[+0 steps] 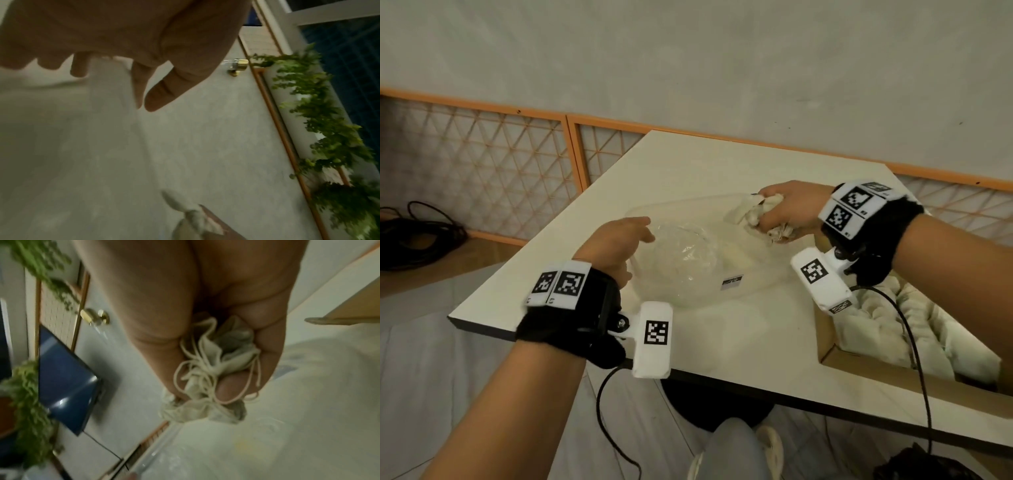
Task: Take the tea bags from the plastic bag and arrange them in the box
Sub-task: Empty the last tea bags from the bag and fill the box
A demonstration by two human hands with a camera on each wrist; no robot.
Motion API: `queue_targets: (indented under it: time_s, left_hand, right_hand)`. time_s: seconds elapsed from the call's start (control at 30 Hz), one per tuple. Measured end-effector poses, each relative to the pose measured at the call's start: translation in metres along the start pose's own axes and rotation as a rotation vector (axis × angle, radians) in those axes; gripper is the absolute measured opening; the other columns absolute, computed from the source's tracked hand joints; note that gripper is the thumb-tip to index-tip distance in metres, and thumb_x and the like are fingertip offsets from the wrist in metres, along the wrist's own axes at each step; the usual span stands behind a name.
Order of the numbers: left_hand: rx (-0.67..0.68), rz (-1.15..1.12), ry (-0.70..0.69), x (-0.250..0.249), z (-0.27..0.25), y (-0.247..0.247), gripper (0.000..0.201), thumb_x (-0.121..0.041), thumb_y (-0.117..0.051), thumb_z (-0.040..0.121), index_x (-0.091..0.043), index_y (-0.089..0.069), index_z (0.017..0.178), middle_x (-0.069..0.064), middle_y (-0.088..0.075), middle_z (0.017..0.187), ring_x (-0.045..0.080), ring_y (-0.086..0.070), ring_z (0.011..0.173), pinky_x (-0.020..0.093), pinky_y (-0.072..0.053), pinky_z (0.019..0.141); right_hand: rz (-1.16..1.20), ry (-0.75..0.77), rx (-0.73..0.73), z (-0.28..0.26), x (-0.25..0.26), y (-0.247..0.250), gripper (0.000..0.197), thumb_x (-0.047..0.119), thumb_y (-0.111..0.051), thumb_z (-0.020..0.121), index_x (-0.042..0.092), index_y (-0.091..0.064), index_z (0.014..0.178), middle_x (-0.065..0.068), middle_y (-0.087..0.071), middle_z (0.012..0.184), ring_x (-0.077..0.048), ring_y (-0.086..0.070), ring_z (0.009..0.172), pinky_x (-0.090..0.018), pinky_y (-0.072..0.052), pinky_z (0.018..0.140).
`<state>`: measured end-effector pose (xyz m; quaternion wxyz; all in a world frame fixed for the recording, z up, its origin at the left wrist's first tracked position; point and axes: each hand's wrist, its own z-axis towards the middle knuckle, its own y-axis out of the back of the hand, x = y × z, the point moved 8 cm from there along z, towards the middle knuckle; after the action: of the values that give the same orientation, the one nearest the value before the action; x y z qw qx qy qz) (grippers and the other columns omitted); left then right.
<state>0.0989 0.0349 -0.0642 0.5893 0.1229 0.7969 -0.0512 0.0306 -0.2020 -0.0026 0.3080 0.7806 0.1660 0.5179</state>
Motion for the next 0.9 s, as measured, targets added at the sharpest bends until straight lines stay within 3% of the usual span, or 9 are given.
queue_targets:
  time_s: [0.1,0.23,0.33,0.4,0.5,0.57,0.7,0.8,0.9]
  left_hand:
    - [0.02,0.115,-0.053,-0.006,0.012,-0.007,0.044,0.006,-0.046,0.09,-0.006,-0.051,0.132,0.018,-0.045,0.143,0.035,-0.041,0.132,0.044,-0.037,0.106]
    - [0.036,0.189,-0.112,-0.031,0.02,-0.014,0.046,0.006,-0.046,0.091,-0.007,-0.049,0.135,0.018,-0.044,0.143,0.034,-0.043,0.132,0.039,-0.038,0.104]
    - [-0.111,0.108,-0.242,-0.061,0.008,-0.01,0.039,-0.002,-0.05,0.091,-0.014,-0.057,0.127,0.008,-0.055,0.126,0.021,-0.05,0.113,0.031,-0.04,0.093]
    - [-0.16,-0.04,-0.38,-0.078,-0.016,-0.013,0.027,-0.006,-0.053,0.09,-0.018,-0.064,0.111,0.001,-0.06,0.117,0.014,-0.053,0.104,0.029,-0.044,0.091]
    - [0.065,-0.301,-0.401,-0.08,-0.056,-0.052,0.012,-0.014,-0.056,0.092,-0.023,-0.065,0.094,-0.003,-0.065,0.111,0.013,-0.062,0.107,0.03,-0.05,0.09]
    - [0.268,-0.417,-0.273,-0.066,-0.072,-0.092,0.012,-0.027,-0.056,0.093,-0.024,-0.066,0.099,-0.004,-0.067,0.116,0.013,-0.062,0.11,0.032,-0.049,0.093]
    - [0.582,-0.496,-0.019,-0.031,-0.094,-0.173,0.04,-0.052,-0.049,0.091,-0.026,-0.062,0.118,-0.001,-0.063,0.12,0.02,-0.06,0.111,0.037,-0.049,0.086]
    - [0.755,-0.617,0.083,-0.022,-0.113,-0.216,0.044,-0.057,-0.044,0.092,-0.02,-0.06,0.111,0.004,-0.065,0.106,0.02,-0.064,0.094,0.035,-0.052,0.078]
    - [0.777,-0.678,0.104,-0.026,-0.123,-0.236,0.047,-0.059,-0.044,0.091,-0.018,-0.066,0.094,0.002,-0.07,0.091,0.017,-0.067,0.086,0.033,-0.057,0.069]
  right_hand:
    - [0.224,0.025,-0.024,-0.01,-0.007,0.016,0.032,-0.004,-0.064,0.077,0.013,-0.059,0.103,-0.013,-0.059,0.103,-0.024,-0.06,0.082,-0.03,-0.054,0.064]
    - [0.407,0.065,-0.039,-0.021,-0.019,0.031,0.039,-0.005,-0.064,0.076,0.011,-0.057,0.112,-0.017,-0.062,0.112,-0.028,-0.064,0.088,-0.029,-0.052,0.06]
    - [0.377,0.143,-0.054,-0.037,-0.022,0.038,0.025,-0.007,-0.061,0.077,0.015,-0.061,0.088,-0.012,-0.065,0.092,-0.026,-0.063,0.083,-0.03,-0.051,0.064]
    - [0.393,0.194,-0.046,-0.051,-0.021,0.041,0.027,-0.01,-0.059,0.077,0.016,-0.061,0.084,-0.006,-0.064,0.079,-0.019,-0.063,0.071,-0.026,-0.05,0.057]
    - [0.372,0.261,-0.026,-0.075,-0.022,0.043,0.03,-0.013,-0.058,0.077,0.016,-0.06,0.083,0.0,-0.061,0.071,-0.012,-0.06,0.061,-0.022,-0.049,0.052]
    - [0.279,0.33,0.013,-0.093,-0.02,0.037,0.029,-0.012,-0.062,0.076,0.016,-0.06,0.084,0.004,-0.063,0.069,-0.008,-0.059,0.062,-0.02,-0.047,0.055]
    - [0.068,0.426,0.073,-0.121,-0.017,0.022,0.031,-0.006,-0.068,0.075,0.023,-0.06,0.086,0.013,-0.063,0.071,0.003,-0.057,0.063,-0.013,-0.045,0.064]
    - [0.027,0.464,-0.029,-0.123,-0.017,0.027,0.031,-0.002,-0.067,0.076,0.02,-0.057,0.095,0.005,-0.061,0.084,-0.005,-0.058,0.075,-0.024,-0.049,0.075]
    - [-0.007,0.465,-0.132,-0.12,-0.023,0.03,0.032,0.016,-0.058,0.073,0.022,-0.047,0.102,-0.003,-0.056,0.091,-0.017,-0.056,0.082,-0.038,-0.049,0.078]
